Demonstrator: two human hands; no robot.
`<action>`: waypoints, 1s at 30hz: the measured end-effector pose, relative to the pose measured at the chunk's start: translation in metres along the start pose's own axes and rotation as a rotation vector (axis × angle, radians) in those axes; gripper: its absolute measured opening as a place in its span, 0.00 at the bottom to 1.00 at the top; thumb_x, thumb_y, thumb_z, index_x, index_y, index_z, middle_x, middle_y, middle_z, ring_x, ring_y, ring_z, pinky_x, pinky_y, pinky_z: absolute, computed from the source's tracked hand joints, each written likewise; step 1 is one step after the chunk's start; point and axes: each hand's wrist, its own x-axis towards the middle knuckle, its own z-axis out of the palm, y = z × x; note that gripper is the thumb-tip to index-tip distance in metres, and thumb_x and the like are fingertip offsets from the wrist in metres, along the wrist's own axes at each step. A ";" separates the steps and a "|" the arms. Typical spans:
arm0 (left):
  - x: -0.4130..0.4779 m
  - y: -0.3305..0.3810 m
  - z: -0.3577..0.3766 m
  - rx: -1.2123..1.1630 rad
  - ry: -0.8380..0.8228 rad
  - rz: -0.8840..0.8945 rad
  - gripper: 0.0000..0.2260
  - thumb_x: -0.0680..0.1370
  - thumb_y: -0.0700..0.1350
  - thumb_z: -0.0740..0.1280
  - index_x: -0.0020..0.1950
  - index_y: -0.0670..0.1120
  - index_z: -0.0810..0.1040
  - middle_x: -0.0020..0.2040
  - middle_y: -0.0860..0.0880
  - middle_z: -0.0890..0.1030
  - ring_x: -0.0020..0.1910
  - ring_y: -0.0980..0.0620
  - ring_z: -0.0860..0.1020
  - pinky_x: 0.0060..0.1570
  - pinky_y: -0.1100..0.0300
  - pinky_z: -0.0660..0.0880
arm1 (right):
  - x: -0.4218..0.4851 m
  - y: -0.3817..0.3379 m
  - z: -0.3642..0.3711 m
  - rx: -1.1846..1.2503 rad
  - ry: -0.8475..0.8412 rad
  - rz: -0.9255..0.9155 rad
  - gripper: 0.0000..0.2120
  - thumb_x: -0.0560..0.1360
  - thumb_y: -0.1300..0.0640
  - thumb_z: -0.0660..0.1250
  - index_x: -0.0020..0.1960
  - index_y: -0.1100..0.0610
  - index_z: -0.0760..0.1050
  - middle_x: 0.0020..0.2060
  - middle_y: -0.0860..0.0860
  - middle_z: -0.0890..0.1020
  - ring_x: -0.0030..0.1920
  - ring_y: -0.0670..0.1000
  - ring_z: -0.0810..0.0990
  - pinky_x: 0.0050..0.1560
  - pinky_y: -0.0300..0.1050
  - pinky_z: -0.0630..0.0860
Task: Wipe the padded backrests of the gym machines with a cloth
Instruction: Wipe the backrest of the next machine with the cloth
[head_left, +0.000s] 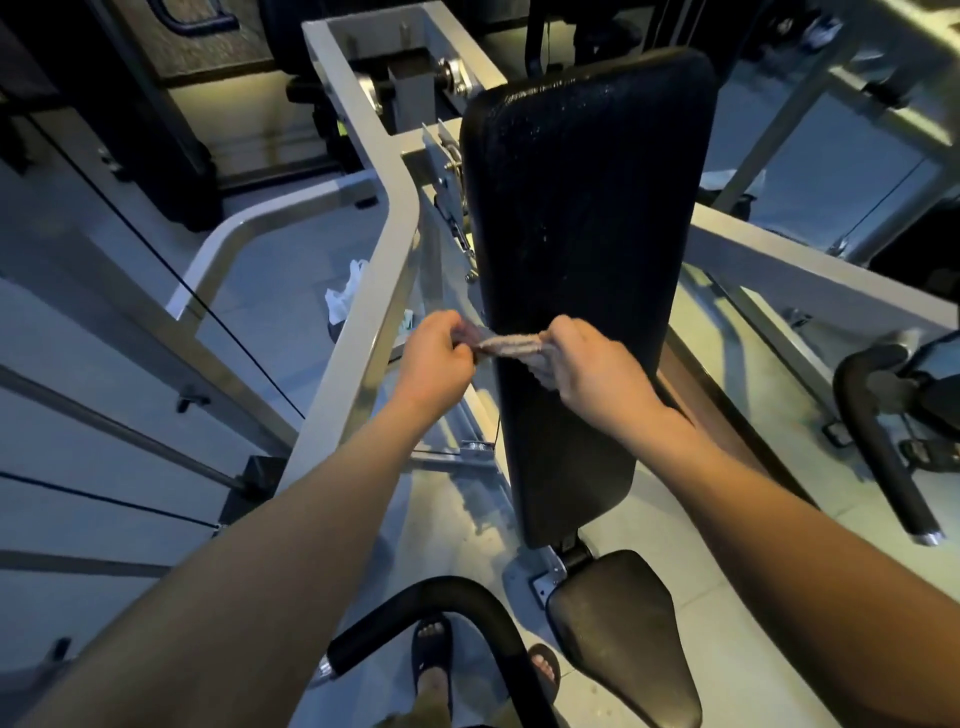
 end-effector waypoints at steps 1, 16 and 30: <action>0.000 0.011 -0.010 -0.056 0.057 0.053 0.16 0.76 0.31 0.63 0.43 0.54 0.75 0.47 0.52 0.77 0.48 0.51 0.79 0.48 0.62 0.77 | 0.009 -0.005 -0.014 0.031 0.057 0.001 0.09 0.82 0.49 0.58 0.56 0.53 0.67 0.47 0.52 0.76 0.38 0.58 0.77 0.36 0.56 0.76; -0.022 0.059 -0.050 -0.054 0.014 0.360 0.07 0.79 0.40 0.67 0.55 0.50 0.80 0.51 0.54 0.79 0.52 0.53 0.78 0.55 0.48 0.78 | 0.033 -0.057 -0.075 0.727 0.143 0.119 0.07 0.82 0.58 0.64 0.59 0.50 0.76 0.50 0.43 0.81 0.51 0.40 0.80 0.49 0.32 0.76; -0.033 0.070 -0.059 -0.417 -0.083 0.118 0.08 0.77 0.48 0.69 0.55 0.58 0.78 0.56 0.49 0.81 0.57 0.50 0.81 0.60 0.47 0.79 | 0.021 -0.065 -0.056 1.255 0.032 0.377 0.11 0.79 0.67 0.68 0.60 0.59 0.77 0.48 0.62 0.85 0.48 0.61 0.86 0.50 0.51 0.84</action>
